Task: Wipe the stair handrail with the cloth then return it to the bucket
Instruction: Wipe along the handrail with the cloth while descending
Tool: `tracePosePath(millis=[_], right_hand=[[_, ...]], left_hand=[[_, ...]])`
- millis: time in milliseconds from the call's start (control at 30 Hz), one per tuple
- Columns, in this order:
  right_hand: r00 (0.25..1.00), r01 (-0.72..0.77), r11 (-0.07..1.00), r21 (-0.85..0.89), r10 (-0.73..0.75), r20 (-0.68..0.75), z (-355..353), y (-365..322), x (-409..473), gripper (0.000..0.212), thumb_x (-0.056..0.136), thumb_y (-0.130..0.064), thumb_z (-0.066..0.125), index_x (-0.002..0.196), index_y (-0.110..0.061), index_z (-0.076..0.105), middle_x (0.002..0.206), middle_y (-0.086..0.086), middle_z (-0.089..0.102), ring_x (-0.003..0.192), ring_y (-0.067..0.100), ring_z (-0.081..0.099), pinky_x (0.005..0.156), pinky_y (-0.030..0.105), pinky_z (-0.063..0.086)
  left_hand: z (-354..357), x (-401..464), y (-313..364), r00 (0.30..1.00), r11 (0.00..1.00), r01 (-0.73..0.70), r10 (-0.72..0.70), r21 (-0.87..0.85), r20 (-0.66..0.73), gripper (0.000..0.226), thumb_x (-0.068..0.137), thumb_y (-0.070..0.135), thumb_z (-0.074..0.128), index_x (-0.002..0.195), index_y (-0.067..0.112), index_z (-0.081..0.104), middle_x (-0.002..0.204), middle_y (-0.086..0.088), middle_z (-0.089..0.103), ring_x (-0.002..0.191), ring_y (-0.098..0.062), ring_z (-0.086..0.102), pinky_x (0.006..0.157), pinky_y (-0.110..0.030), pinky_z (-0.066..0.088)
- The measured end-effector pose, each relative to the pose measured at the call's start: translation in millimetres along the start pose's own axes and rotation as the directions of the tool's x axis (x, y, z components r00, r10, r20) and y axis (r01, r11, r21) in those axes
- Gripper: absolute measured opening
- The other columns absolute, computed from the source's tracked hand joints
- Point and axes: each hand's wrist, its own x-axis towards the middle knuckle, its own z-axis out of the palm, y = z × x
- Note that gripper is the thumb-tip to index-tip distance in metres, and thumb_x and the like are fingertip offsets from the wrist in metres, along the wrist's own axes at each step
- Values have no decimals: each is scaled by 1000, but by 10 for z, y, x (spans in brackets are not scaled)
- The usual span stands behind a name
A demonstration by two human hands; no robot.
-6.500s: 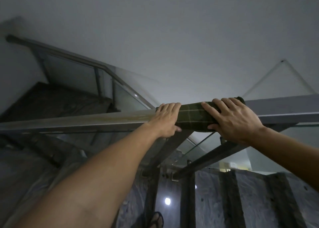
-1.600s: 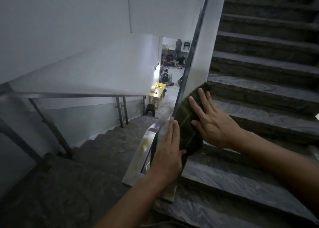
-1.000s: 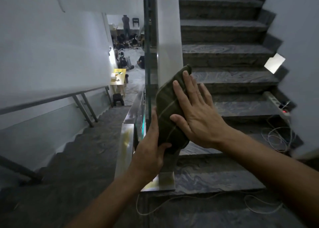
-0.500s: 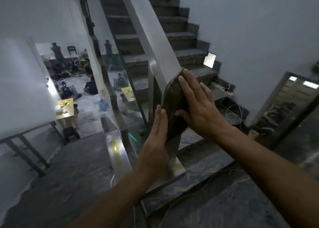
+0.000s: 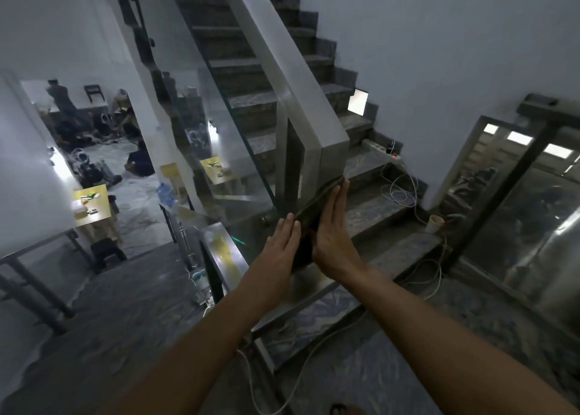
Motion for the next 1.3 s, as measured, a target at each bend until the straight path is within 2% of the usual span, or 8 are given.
tracePosePath(millis=[200,333,500,633,800,933,1100,1300], right_hand=[[998,-33,999,-20,34,49,134,70,-196,91,92,-13,39,135,-25,-41,140,-2,-53,144,44,-7,106,57,36],[968,-187,981,-54,193,162,306,95,-397,84,86,4,47,145,0,-13,154,31,-10,144,46,1,114,60,18],[861,-245,943,-227,319,397,367,239,-556,88,92,-20,53,145,4,-13,151,28,-27,143,38,-17,120,44,7],[749,-203,913,-354,378,544,232,504,-670,72,93,-35,41,151,-16,2,160,8,-12,146,28,-12,118,50,-4],[773,-109,930,-351,301,558,99,686,-709,67,92,-60,29,150,-32,11,161,-3,-2,146,23,-15,115,52,-12],[814,-34,936,-350,230,534,112,613,-797,60,94,-55,29,149,-36,13,161,-1,3,147,21,-11,117,48,-8],[804,-48,953,-299,214,555,140,446,-805,58,97,-48,32,149,-31,16,160,4,8,147,22,-2,118,38,-2],[834,-25,922,-386,232,501,242,497,-811,56,99,-45,26,150,-30,11,161,4,4,148,21,-4,119,41,-3]], left_hand=[[214,-37,143,983,994,33,-51,104,174,79,93,6,48,149,7,-7,159,-11,-15,147,-23,-11,120,-37,2],[428,-51,154,957,976,55,-112,209,267,79,92,13,52,148,4,-3,159,-16,-7,148,-28,-4,121,-42,6],[595,-149,191,942,969,85,-154,232,298,76,92,14,54,148,0,5,159,-20,3,147,-31,5,120,-42,10],[663,-310,151,932,962,120,-194,246,305,74,94,19,50,148,-1,3,158,-22,3,147,-34,4,120,-42,7],[663,-447,-83,938,961,150,-213,233,272,77,93,18,52,148,4,1,159,-19,0,147,-32,1,120,-45,7],[549,-486,-279,941,941,143,-225,307,253,69,93,7,46,148,1,5,159,-21,3,147,-33,3,120,-43,11],[442,-558,-431,919,873,171,-309,456,246,78,94,23,50,147,-2,-1,157,-25,-5,146,-38,-6,118,-51,-1],[707,-580,-58,941,918,170,-259,358,218,79,95,43,34,146,-3,-6,155,-27,-12,144,-39,-13,117,-52,-8]])
